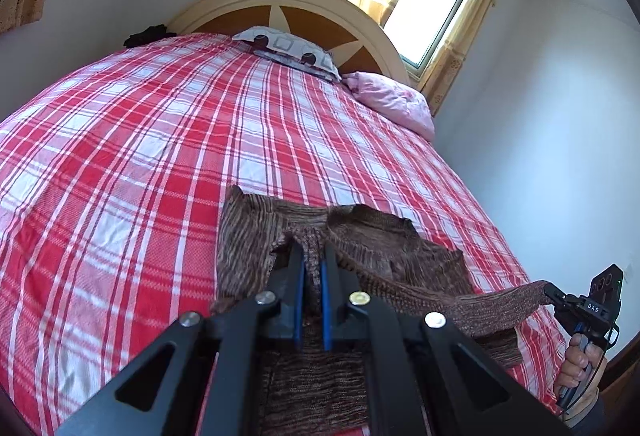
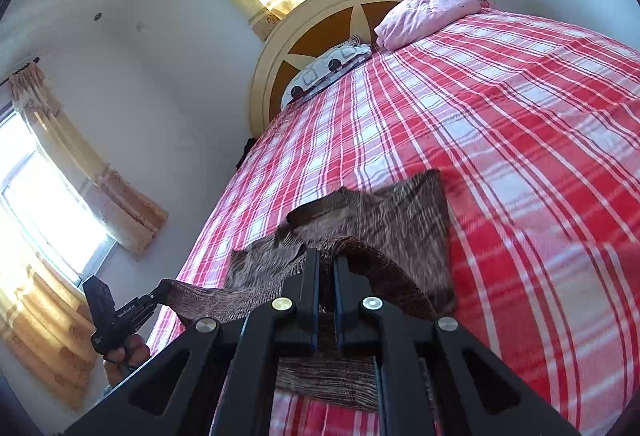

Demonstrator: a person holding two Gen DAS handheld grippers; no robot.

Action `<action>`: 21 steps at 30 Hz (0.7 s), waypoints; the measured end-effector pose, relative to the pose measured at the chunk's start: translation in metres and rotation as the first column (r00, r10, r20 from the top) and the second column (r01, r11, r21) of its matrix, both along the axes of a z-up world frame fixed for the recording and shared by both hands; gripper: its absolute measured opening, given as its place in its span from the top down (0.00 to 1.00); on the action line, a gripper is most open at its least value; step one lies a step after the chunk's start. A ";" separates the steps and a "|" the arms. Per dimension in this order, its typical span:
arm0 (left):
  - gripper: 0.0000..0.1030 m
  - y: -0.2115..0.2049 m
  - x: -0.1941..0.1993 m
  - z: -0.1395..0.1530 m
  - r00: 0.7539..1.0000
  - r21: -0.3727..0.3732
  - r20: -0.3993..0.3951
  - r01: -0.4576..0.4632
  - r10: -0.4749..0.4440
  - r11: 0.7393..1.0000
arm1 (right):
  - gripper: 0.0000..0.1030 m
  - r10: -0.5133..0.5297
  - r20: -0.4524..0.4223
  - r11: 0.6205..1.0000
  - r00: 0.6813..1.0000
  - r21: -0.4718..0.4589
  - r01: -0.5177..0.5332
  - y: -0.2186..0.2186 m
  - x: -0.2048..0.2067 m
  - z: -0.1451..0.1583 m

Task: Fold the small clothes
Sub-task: 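Lift the hem with both grippers and fold it toward the collar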

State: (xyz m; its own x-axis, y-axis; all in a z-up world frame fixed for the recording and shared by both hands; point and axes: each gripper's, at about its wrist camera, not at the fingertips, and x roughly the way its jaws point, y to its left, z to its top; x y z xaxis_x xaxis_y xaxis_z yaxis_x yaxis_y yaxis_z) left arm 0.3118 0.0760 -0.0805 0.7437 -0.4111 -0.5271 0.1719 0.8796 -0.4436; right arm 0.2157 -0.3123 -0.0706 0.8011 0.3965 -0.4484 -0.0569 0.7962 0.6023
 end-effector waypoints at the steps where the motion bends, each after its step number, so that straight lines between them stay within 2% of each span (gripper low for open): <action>1: 0.93 0.000 0.008 -0.003 1.000 -0.002 -0.011 -0.003 0.003 1.000 | 0.95 -0.003 -0.007 1.000 1.000 -0.005 0.003 0.000 0.008 -0.001; 6: 0.93 -0.003 0.040 -0.020 0.998 -0.001 -0.054 -0.012 0.012 1.000 | 0.95 -0.017 -0.050 1.000 0.999 -0.022 0.015 0.000 0.049 -0.015; 12: 0.93 -0.012 0.077 -0.039 0.996 0.036 -0.090 -0.003 0.006 0.999 | 0.95 -0.040 -0.096 0.999 0.995 -0.036 0.037 -0.003 0.091 -0.030; 21: 0.93 -0.017 0.111 -0.060 0.991 0.090 -0.132 -0.003 0.015 0.996 | 0.95 -0.076 -0.203 0.997 0.976 -0.033 0.071 -0.017 0.150 -0.063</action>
State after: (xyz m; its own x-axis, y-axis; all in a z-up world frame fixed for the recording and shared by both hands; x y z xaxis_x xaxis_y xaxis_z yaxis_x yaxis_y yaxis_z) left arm 0.4231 0.0587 -0.1406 0.6681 -0.3518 -0.6556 0.1091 0.9179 -0.3815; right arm 0.3660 -0.3296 -0.1339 0.7185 0.3264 -0.6143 0.1240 0.8088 0.5748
